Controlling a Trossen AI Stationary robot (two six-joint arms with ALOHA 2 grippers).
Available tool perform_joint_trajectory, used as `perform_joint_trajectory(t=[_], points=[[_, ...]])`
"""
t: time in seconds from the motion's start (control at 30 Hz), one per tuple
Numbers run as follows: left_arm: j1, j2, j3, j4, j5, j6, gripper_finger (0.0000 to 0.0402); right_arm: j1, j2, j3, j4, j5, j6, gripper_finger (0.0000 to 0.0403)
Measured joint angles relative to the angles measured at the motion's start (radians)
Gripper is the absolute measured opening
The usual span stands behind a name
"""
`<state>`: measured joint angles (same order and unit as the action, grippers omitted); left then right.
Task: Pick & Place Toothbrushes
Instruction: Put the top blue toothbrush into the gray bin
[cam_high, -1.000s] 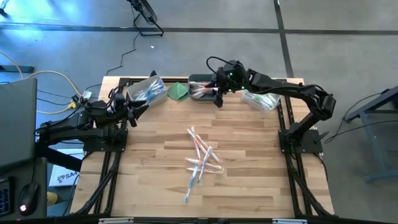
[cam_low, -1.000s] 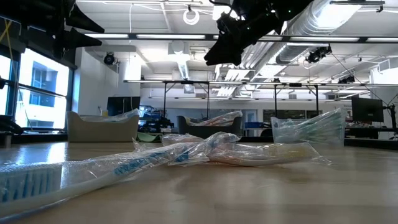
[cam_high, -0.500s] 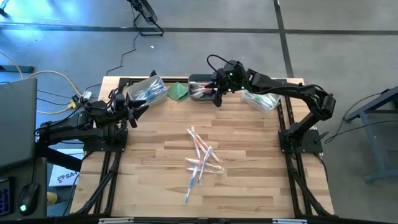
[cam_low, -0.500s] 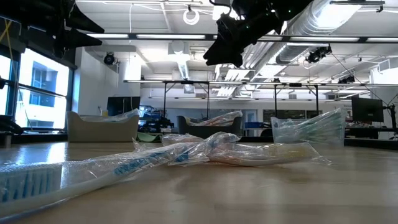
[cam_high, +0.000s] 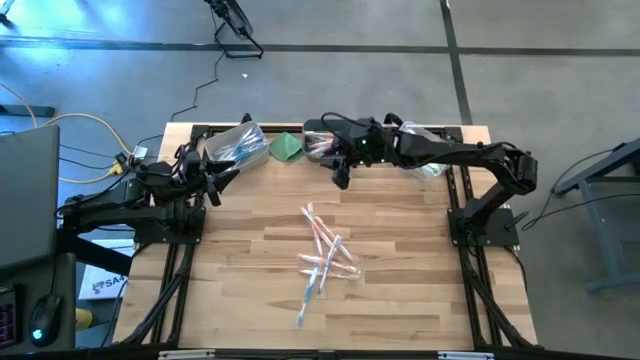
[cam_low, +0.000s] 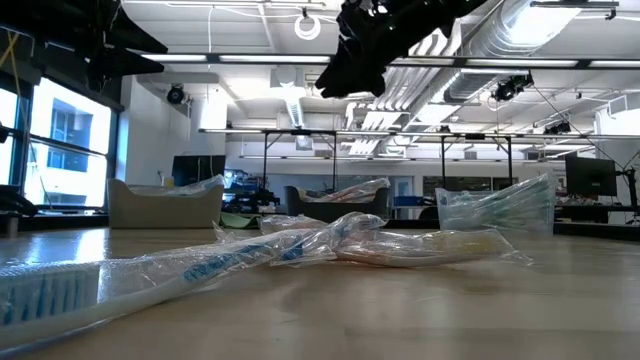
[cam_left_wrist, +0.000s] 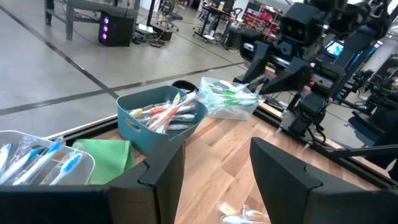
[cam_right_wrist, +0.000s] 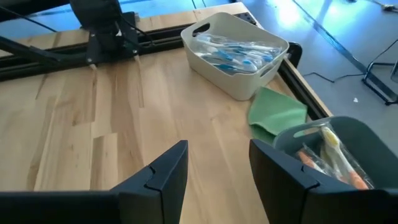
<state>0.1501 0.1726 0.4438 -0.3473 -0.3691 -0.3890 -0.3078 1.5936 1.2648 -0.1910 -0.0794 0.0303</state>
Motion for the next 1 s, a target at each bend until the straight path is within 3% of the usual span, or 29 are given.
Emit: perform_joint_trajectory(t=[0.27,0.6,0.83,1.0], points=[[0.000,0.000,0.000,0.000,0.001,0.000,0.0179,0.076,0.000,0.000,-0.043,0.029,0.055,0.0164],[0.000,0.000,0.000,0.000,0.050,-0.001,0.0179,0.118,0.000,0.000,-0.301,0.027,0.159,0.0164],[0.000,0.000,0.000,0.000,0.051,-0.001,0.0179,0.158,0.000,0.000,-0.323,0.046,0.296,0.0164],[0.000,0.000,0.000,0.000,0.058,-0.008,0.0179,0.196,0.000,0.000,-0.311,0.133,0.289,0.0164]])
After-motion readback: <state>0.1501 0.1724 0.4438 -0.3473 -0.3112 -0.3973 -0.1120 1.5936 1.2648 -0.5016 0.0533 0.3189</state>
